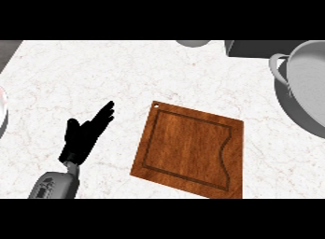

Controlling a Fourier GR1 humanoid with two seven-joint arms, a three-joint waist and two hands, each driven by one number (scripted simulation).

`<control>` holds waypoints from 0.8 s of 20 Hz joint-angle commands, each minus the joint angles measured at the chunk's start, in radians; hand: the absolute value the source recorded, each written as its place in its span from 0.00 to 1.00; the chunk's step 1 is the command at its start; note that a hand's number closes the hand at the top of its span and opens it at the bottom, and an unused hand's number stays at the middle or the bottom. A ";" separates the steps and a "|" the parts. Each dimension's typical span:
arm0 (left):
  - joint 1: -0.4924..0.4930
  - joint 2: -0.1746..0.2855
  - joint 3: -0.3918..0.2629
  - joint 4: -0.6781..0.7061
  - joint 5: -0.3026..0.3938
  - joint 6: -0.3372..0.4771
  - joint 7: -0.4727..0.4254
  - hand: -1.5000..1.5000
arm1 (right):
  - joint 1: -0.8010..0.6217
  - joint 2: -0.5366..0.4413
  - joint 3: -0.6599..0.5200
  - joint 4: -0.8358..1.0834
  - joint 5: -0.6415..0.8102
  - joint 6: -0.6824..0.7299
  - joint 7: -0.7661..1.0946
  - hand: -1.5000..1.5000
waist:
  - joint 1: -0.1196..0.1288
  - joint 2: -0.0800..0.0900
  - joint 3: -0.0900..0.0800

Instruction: Pick the tomato from the cutting board and place it in the pot

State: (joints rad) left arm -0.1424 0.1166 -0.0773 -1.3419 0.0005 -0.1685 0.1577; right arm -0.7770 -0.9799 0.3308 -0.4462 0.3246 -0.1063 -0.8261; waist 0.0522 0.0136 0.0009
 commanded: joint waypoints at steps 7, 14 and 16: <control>0.003 -0.012 -0.004 -0.048 0.005 0.006 0.035 0.50 | -0.107 0.166 0.191 0.182 0.252 0.123 0.350 0.00 | 0.001 -0.003 0.000; 0.041 0.016 0.016 -0.024 -0.006 -0.003 -0.007 0.50 | -0.156 0.266 0.033 0.200 0.110 0.180 0.176 0.00 | -0.025 -0.006 0.001; 0.047 0.005 0.015 -0.018 -0.002 0.000 -0.014 0.50 | -0.176 0.289 -0.062 0.183 0.009 0.197 0.134 0.00 | -0.034 -0.008 0.002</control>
State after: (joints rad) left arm -0.1031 0.1216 -0.0688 -1.3708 -0.0035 -0.1682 0.1571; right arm -0.9330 -0.7402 0.3899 -0.2488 0.4620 0.0587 -0.6211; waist 0.0327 0.0082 0.0023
